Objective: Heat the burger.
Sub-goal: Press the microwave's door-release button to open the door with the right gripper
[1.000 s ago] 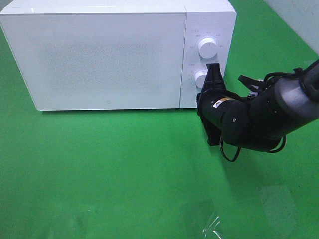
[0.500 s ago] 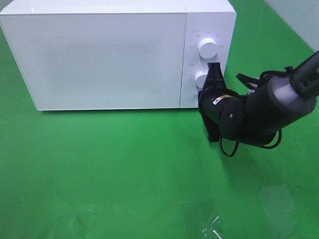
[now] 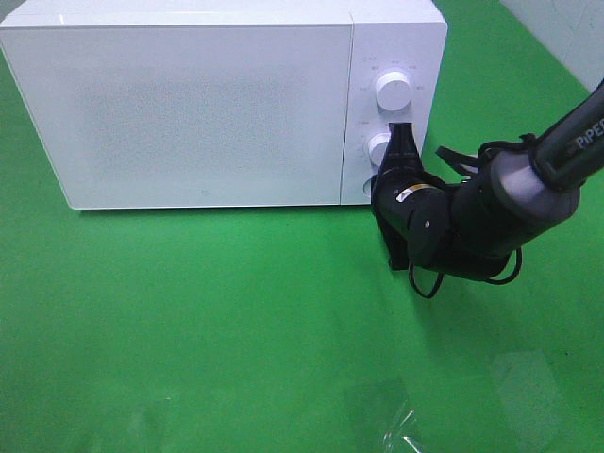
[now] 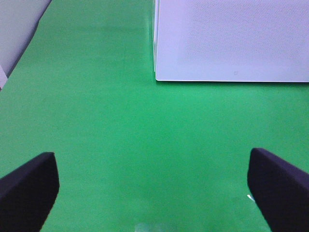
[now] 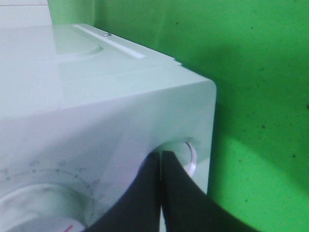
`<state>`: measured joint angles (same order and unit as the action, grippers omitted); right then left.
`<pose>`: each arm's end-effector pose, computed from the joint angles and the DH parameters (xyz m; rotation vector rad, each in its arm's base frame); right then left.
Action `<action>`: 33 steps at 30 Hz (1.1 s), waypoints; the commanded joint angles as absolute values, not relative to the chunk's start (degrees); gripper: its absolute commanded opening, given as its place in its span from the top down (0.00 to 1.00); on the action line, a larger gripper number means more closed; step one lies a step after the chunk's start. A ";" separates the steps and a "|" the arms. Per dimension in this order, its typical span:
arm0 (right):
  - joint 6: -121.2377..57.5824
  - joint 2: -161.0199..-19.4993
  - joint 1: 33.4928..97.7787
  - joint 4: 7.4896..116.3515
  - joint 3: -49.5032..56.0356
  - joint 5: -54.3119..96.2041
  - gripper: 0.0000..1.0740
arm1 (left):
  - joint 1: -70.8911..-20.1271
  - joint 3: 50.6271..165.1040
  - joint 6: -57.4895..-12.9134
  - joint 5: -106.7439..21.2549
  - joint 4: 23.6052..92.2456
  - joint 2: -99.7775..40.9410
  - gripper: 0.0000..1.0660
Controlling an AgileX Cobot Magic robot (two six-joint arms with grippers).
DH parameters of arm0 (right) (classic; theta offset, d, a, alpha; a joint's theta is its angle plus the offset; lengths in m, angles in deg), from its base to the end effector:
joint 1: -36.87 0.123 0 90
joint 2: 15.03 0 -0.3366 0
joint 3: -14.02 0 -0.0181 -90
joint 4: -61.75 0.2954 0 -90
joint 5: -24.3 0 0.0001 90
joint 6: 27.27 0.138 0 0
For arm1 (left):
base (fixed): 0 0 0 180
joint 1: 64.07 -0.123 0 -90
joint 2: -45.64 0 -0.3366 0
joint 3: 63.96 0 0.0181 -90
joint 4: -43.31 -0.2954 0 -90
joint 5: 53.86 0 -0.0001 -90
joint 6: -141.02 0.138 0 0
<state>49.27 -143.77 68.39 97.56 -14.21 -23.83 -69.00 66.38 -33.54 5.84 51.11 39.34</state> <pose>0.4198 0.1869 0.0685 1.4650 1.5328 1.0444 0.0251 -0.0141 0.2814 0.0142 2.0116 -0.0469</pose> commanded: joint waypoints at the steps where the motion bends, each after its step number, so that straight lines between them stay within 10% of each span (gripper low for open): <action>1: 48.30 -143.66 67.98 98.93 -13.58 -29.16 1.00 | -69.17 66.21 -33.71 5.79 51.39 39.85 0.07; 33: 45.55 -146.87 66.95 98.70 -4.24 -39.41 1.00 | -69.17 66.21 -33.71 5.79 51.39 39.85 0.07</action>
